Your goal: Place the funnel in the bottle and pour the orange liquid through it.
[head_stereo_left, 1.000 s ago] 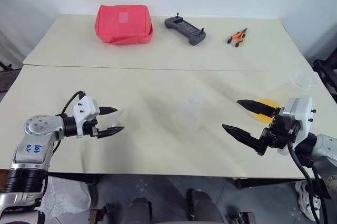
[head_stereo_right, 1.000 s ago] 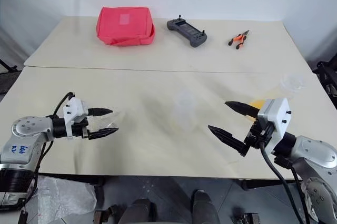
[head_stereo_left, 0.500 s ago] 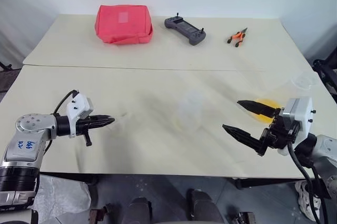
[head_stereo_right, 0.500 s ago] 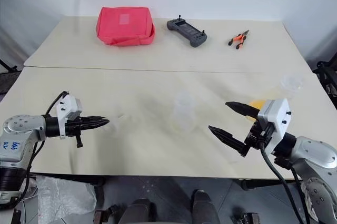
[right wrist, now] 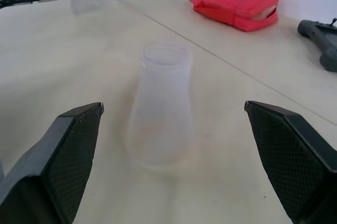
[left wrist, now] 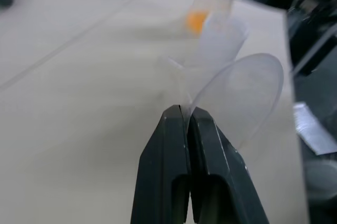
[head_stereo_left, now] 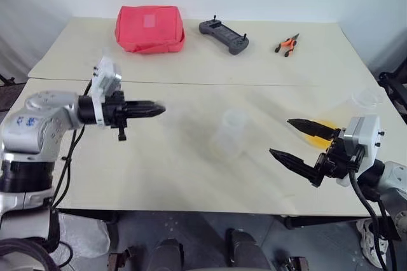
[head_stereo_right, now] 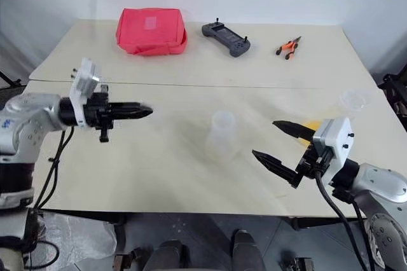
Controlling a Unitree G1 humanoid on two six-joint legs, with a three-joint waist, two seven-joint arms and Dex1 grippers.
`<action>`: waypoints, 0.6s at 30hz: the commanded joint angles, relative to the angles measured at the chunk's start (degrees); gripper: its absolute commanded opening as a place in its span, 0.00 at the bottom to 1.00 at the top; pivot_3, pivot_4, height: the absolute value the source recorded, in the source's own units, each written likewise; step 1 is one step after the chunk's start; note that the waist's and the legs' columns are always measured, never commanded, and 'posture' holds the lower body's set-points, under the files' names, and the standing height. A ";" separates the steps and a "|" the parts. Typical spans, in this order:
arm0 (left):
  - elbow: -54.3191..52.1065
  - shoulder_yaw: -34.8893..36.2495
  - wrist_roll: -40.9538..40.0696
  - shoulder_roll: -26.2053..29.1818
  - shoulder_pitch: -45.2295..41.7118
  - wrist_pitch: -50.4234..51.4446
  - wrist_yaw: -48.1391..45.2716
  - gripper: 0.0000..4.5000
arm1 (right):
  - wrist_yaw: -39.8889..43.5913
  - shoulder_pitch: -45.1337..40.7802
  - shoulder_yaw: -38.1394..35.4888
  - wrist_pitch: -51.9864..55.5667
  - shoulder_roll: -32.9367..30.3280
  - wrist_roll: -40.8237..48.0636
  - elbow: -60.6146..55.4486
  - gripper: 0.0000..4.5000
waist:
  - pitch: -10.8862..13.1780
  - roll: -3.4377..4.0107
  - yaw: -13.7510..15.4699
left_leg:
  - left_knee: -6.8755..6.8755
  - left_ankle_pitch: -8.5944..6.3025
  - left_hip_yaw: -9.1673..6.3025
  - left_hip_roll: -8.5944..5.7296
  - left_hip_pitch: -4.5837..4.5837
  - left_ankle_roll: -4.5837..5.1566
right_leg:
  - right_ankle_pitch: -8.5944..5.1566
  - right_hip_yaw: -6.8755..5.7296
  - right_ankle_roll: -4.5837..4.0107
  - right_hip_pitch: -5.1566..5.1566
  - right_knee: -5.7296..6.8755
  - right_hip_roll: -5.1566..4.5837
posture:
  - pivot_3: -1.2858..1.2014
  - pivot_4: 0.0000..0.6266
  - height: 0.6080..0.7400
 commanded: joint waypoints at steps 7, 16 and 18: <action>15.02 -2.06 -1.79 -7.55 -21.18 12.82 3.06 0.01 | 0.59 0.18 -2.44 -1.03 -0.92 0.41 -1.39 1.00 | 0.01 -0.01 -0.01 | 0.05 0.07 0.00 -0.02 -0.02 -0.12 | 0.01 0.00 0.01 0.01 -0.02 0.02 | 0.52 0.24 1.00; 24.09 -14.40 0.75 -7.74 -34.25 23.87 -5.74 0.01 | -0.05 0.67 -2.10 -2.35 0.00 -1.04 -1.96 1.00 | 0.02 -0.01 -0.13 | 0.00 0.07 0.00 -0.03 -0.03 -0.12 | 0.00 0.01 0.01 -0.01 -0.05 0.03 | 0.52 0.24 1.00; 26.42 -16.81 1.57 -7.75 -36.42 24.46 -8.29 0.01 | -0.54 1.23 -1.82 -2.66 0.48 -1.37 -2.37 1.00 | 0.03 -0.01 -0.11 | -0.02 0.07 0.02 -0.03 -0.02 -0.13 | 0.00 0.01 0.01 -0.01 -0.07 0.03 | 0.52 0.24 1.00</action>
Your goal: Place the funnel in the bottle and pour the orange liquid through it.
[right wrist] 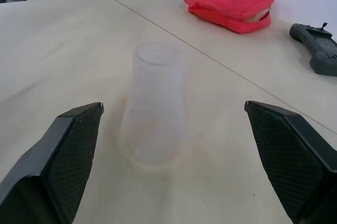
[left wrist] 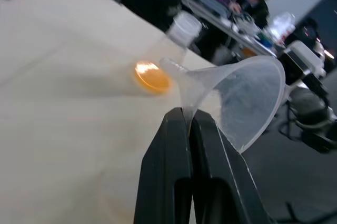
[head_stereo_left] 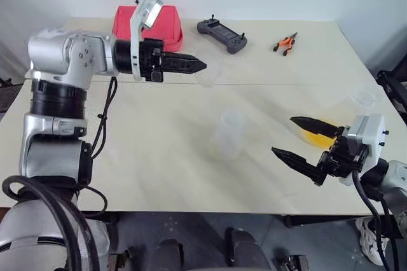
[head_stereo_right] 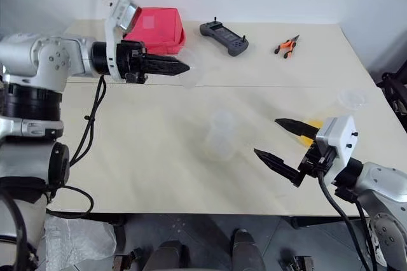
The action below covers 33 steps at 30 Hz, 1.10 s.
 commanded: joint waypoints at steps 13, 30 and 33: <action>18.13 -17.32 8.09 -3.52 -15.87 5.37 -18.82 0.01 | -3.19 2.50 0.20 -2.40 2.77 -1.65 -3.57 1.00 | 0.06 -0.02 0.13 | 0.00 0.00 -0.01 -0.01 -0.04 0.01 | -0.01 0.00 -0.01 0.00 -0.07 0.01 | 0.52 0.24 1.00; 18.86 -32.97 3.35 -2.68 -19.60 -1.66 -21.87 0.01 | -4.92 5.87 0.51 -3.86 4.71 -2.26 -5.19 1.00 | 0.13 -0.02 0.11 | -0.10 -0.01 -0.01 0.00 -0.03 0.01 | -0.01 0.04 -0.01 -0.04 -0.09 0.00 | 0.52 0.24 1.00; 18.45 -34.83 1.74 -2.69 -20.15 -2.72 -21.87 0.01 | -5.00 5.91 0.58 -4.12 4.66 -2.33 -5.04 1.00 | 0.14 -0.02 0.18 | -0.10 -0.01 -0.01 -0.01 -0.04 0.01 | -0.01 0.05 -0.01 -0.04 -0.09 0.00 | 0.52 0.24 1.00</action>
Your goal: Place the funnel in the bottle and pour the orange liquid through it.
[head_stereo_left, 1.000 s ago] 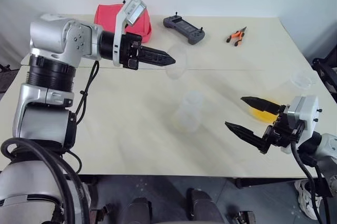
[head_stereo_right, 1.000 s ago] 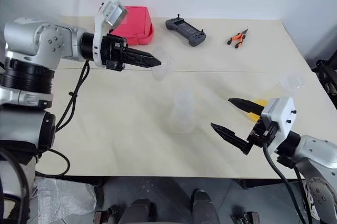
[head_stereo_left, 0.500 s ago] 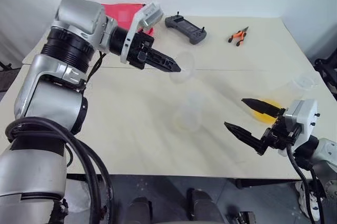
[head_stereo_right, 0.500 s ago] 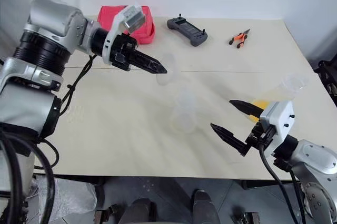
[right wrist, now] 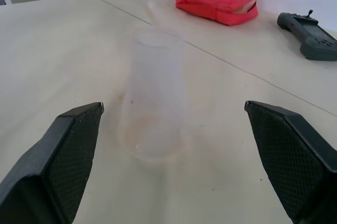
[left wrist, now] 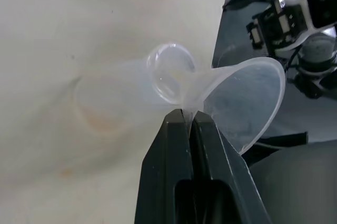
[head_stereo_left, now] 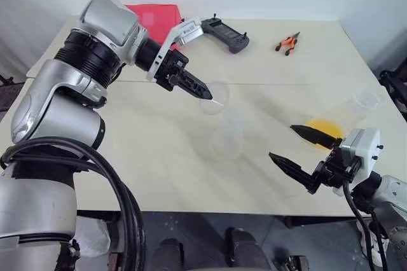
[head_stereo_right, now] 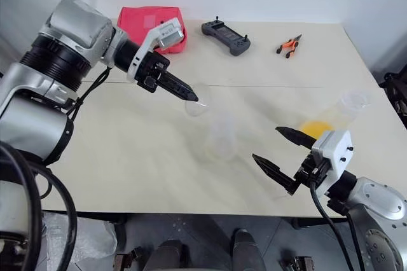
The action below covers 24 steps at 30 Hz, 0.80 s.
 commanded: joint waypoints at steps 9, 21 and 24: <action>-1.43 -6.72 -3.61 -0.14 -4.30 -6.21 -6.44 0.01 | -0.69 1.34 -1.13 -2.12 0.49 -0.49 -2.36 1.00 | 0.01 -0.01 -0.01 | 0.00 -0.01 0.00 0.00 -0.01 0.01 | 0.00 0.00 0.00 0.00 -0.02 0.00 | 0.52 0.24 1.00; 5.54 -12.86 -3.97 -6.99 -8.48 -13.43 -6.44 0.01 | 0.58 -0.29 -0.65 -4.09 0.36 -1.31 -1.33 1.00 | 0.02 -0.02 0.09 | 0.00 -0.03 0.00 -0.02 -0.05 0.07 | 0.00 0.02 0.00 0.00 -0.10 0.02 | 0.52 0.24 1.00; 7.49 -14.23 -3.57 -8.65 -9.17 -14.72 -6.44 0.01 | 0.16 -0.14 -0.54 -4.00 0.37 -1.38 -2.28 1.00 | 0.02 -0.02 0.01 | 0.00 -0.03 0.01 -0.02 -0.04 0.07 | 0.00 0.03 0.00 0.00 -0.10 0.02 | 0.52 0.24 1.00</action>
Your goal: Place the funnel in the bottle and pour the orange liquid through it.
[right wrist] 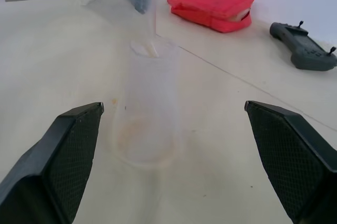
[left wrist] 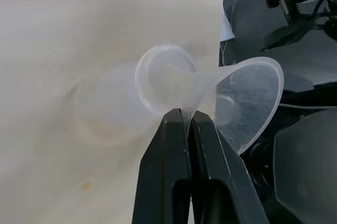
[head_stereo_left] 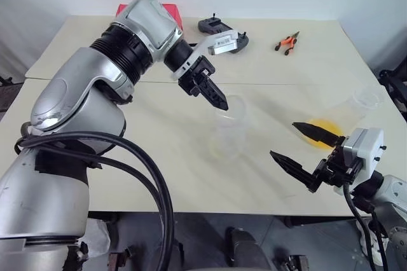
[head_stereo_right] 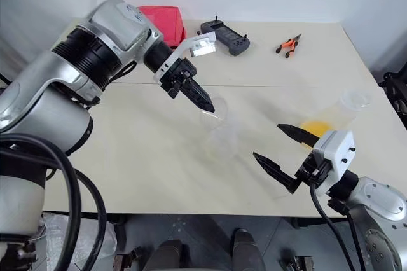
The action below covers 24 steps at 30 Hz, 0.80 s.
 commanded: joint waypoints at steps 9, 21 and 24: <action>6.72 -1.02 0.21 -3.77 -4.72 -2.19 -6.44 0.49 | -1.10 0.77 -0.89 -1.22 0.48 0.14 -4.10 1.00 | 0.00 -0.01 0.10 | 0.01 -0.01 0.00 -0.01 -0.02 0.03 | 0.00 0.01 0.00 0.01 -0.04 0.00 | 0.52 0.24 1.00; 6.27 18.18 3.74 0.75 1.72 -14.66 -4.78 0.99 | -3.00 4.79 -6.17 0.17 0.20 1.74 -6.12 1.00 | 0.00 0.00 0.10 | 0.00 -0.04 0.00 -0.01 0.01 0.07 | 0.00 0.01 0.00 0.00 -0.02 0.00 | 0.52 0.24 1.00; -1.47 30.36 0.75 2.49 10.44 -17.67 1.11 0.99 | -3.63 6.14 -7.84 0.69 0.03 2.41 -6.42 1.00 | -0.01 0.03 0.06 | 0.03 -0.03 0.03 0.00 0.06 0.07 | 0.00 0.04 0.00 0.02 0.08 -0.01 | 0.52 0.24 1.00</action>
